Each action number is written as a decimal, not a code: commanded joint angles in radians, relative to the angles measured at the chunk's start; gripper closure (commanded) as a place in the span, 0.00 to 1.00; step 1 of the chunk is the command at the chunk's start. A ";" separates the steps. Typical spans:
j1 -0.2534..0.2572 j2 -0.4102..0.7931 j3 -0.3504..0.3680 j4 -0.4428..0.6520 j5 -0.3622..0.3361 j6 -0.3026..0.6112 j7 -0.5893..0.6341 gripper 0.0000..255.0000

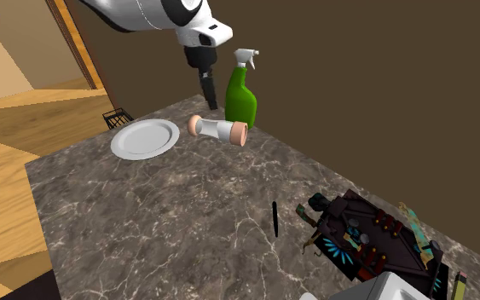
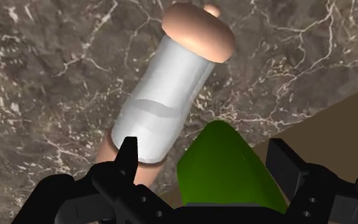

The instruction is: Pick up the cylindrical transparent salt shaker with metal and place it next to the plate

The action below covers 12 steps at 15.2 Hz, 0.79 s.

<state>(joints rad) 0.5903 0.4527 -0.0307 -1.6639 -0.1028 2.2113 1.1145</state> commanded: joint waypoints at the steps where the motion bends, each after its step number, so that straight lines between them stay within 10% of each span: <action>1: 0.032 0.016 -0.036 -0.040 -0.035 0.031 0.142 0.00; 12: 0.056 0.104 -0.080 -0.078 -0.065 0.122 0.287 0.00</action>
<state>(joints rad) 0.6469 0.5511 -0.1103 -1.7430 -0.1680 2.3286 1.4012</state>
